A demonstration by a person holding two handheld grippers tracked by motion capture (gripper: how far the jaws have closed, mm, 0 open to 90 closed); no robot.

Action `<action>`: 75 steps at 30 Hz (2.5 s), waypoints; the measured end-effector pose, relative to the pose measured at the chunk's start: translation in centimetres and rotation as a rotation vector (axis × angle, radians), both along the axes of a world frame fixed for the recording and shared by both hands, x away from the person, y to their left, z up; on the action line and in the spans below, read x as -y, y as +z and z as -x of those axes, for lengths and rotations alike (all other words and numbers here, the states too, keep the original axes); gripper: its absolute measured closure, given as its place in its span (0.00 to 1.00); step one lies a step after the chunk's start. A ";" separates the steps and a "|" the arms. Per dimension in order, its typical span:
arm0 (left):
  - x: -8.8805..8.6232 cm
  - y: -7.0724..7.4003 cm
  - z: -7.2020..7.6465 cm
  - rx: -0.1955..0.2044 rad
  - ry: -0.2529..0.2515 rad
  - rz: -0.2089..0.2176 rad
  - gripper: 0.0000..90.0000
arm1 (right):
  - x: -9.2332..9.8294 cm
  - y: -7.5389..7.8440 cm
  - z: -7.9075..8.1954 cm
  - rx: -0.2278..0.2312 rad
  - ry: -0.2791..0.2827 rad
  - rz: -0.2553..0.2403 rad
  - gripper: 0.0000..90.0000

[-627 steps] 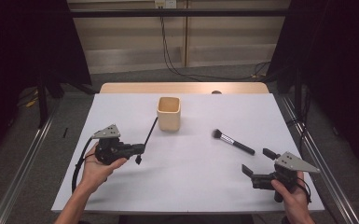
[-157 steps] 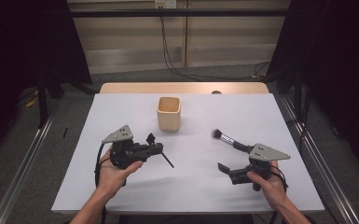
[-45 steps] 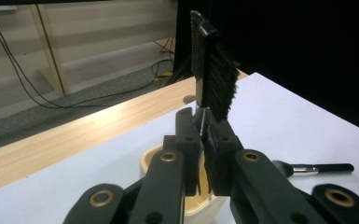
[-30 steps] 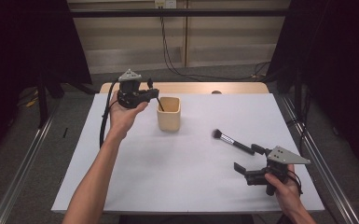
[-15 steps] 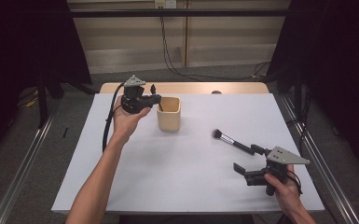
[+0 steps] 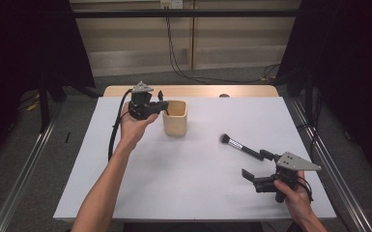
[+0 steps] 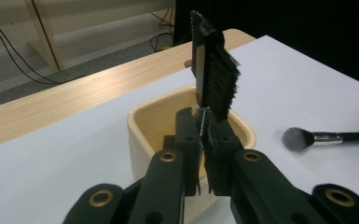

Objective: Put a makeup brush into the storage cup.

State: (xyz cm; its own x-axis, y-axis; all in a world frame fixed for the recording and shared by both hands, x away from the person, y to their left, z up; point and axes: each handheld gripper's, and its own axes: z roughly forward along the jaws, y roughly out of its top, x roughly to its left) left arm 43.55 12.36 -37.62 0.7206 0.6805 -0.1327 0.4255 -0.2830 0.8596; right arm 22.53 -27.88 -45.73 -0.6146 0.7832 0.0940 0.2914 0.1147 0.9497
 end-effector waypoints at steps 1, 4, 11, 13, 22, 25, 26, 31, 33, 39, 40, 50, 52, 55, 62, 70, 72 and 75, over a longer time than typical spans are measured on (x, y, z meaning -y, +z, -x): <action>0.1 0.0 0.1 -0.001 0.001 0.007 0.95 | 0.0 0.0 0.0 0.000 -0.001 -0.001 0.00; 0.4 0.1 0.2 0.004 -0.002 0.005 0.95 | 0.0 0.0 0.0 -0.001 0.000 0.001 0.00; 0.3 -0.3 -0.1 -0.021 0.005 0.003 0.95 | 0.1 0.0 0.0 -0.003 -0.003 -0.003 0.00; 0.2 -0.4 -0.1 -0.032 0.009 0.000 0.95 | 0.1 0.0 -0.1 -0.003 -0.001 -0.003 0.00; 0.0 -0.8 -0.2 -0.041 0.029 0.013 0.64 | 0.1 0.0 0.0 -0.002 -0.003 -0.004 0.00; -0.1 -0.9 -0.2 -0.042 0.054 0.011 0.52 | 0.1 0.0 0.0 -0.002 -0.002 -0.002 0.00; -0.2 -0.9 -0.1 -0.040 0.055 0.015 0.50 | 0.1 0.0 -0.1 -0.002 -0.003 -0.001 0.00; -0.9 -1.2 0.2 -0.018 0.103 0.040 0.28 | 0.1 0.0 -0.1 -0.005 -0.005 -0.005 0.00; -1.1 -1.2 0.2 -0.023 0.104 0.047 0.26 | 0.1 0.0 -0.1 -0.004 -0.006 -0.003 0.00; -1.6 -1.2 0.5 -0.012 0.106 0.050 0.09 | 0.2 0.0 -0.1 -0.001 -0.008 -0.003 0.00; -1.7 -1.3 0.6 -0.013 0.106 0.052 0.07 | 0.2 0.0 -0.1 -0.002 -0.008 -0.004 0.00; -2.9 -1.1 2.0 0.050 0.076 0.057 0.03 | 0.2 0.1 -0.1 -0.002 -0.007 -0.002 0.00; -3.1 -1.0 2.4 0.058 0.076 0.052 0.03 | 0.2 0.1 -0.1 -0.001 -0.006 -0.002 0.00; -3.2 -1.0 2.7 0.072 0.083 0.052 0.03 | 0.2 0.1 -0.1 -0.003 -0.007 -0.004 0.00; -3.4 -1.1 3.7 0.122 0.083 0.043 0.03 | 0.1 0.1 -0.1 -0.001 -0.006 -0.003 0.00; -3.8 -1.4 4.8 0.134 0.092 0.063 0.05 | 0.1 0.1 -0.1 0.000 -0.004 -0.003 0.00; -4.1 -1.6 5.3 0.143 0.084 0.055 0.05 | 0.1 0.1 -0.1 -0.003 -0.003 -0.003 0.00; -4.4 -1.7 5.8 0.139 0.079 0.074 0.05 | 0.0 0.0 -0.1 -0.001 -0.003 -0.002 0.00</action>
